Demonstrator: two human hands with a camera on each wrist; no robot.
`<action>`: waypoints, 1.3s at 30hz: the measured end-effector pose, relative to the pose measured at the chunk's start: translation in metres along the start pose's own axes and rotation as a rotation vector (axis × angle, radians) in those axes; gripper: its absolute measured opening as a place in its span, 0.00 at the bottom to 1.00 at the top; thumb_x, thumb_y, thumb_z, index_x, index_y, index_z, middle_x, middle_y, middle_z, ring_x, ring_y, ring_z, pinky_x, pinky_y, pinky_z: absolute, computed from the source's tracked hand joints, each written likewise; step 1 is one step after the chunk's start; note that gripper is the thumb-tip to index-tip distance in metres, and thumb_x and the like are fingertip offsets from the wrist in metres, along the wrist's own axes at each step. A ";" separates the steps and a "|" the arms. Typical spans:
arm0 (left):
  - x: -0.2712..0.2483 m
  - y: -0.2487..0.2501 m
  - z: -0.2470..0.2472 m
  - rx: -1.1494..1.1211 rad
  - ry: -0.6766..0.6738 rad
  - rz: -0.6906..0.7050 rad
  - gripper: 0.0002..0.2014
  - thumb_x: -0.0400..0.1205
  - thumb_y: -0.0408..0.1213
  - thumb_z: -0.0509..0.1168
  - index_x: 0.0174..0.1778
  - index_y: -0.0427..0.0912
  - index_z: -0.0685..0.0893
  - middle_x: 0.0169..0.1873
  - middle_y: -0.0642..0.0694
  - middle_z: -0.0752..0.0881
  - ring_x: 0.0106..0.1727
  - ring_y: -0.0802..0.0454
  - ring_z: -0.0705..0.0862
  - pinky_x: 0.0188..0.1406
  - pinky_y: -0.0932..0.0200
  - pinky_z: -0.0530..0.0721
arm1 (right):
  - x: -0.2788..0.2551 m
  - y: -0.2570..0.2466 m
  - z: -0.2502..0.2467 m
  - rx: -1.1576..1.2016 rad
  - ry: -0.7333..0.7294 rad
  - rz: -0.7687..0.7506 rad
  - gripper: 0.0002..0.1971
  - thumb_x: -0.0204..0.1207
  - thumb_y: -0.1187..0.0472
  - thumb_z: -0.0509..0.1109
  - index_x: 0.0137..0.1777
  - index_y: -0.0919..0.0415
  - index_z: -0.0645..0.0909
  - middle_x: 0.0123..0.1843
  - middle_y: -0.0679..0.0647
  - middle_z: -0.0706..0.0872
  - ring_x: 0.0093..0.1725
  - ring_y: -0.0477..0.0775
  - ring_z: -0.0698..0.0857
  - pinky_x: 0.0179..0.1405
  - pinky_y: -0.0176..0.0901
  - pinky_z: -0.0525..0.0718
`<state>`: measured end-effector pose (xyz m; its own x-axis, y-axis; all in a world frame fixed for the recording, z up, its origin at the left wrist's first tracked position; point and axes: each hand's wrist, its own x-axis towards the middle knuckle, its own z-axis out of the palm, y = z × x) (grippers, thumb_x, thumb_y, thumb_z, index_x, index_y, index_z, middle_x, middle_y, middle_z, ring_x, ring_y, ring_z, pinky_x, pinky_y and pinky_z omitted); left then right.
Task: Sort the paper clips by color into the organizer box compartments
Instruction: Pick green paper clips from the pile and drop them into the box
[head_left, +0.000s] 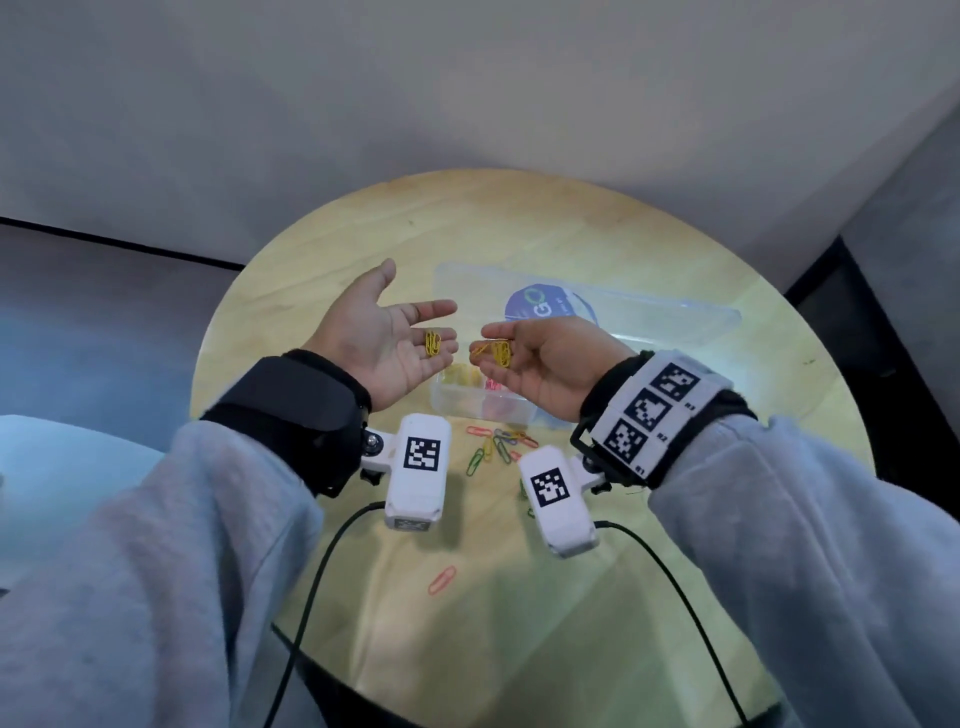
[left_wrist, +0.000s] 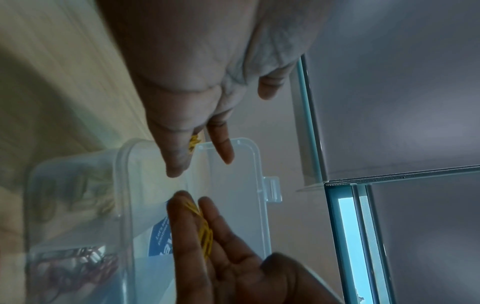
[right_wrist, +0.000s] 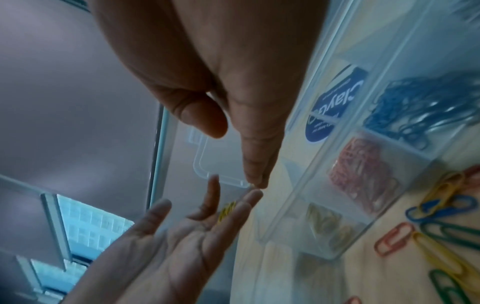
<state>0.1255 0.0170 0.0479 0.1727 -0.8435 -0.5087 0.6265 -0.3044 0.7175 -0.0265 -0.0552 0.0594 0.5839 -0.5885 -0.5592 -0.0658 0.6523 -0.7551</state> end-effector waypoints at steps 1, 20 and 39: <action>0.001 0.000 -0.001 0.004 -0.011 0.006 0.35 0.83 0.63 0.45 0.54 0.34 0.81 0.64 0.31 0.75 0.63 0.40 0.76 0.60 0.53 0.78 | 0.003 0.001 0.003 -0.002 0.002 0.003 0.17 0.76 0.80 0.46 0.51 0.70 0.75 0.46 0.62 0.74 0.45 0.54 0.78 0.47 0.38 0.84; -0.029 -0.018 0.026 0.673 0.027 -0.051 0.12 0.85 0.46 0.59 0.44 0.41 0.79 0.34 0.44 0.79 0.29 0.52 0.79 0.23 0.67 0.80 | -0.042 0.018 -0.048 -0.692 0.029 -0.112 0.12 0.78 0.75 0.58 0.41 0.62 0.78 0.37 0.56 0.81 0.34 0.51 0.80 0.34 0.37 0.81; 0.001 -0.082 0.042 1.805 0.238 -0.172 0.06 0.78 0.39 0.66 0.38 0.41 0.80 0.30 0.46 0.80 0.36 0.46 0.79 0.24 0.63 0.70 | -0.039 0.074 -0.060 -1.637 -0.015 -0.079 0.04 0.72 0.63 0.71 0.45 0.53 0.81 0.42 0.47 0.78 0.44 0.50 0.77 0.41 0.37 0.72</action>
<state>0.0426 0.0225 0.0079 0.3956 -0.7300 -0.5573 -0.8166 -0.5573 0.1504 -0.1026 -0.0122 0.0047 0.6338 -0.5831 -0.5083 -0.7677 -0.5542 -0.3216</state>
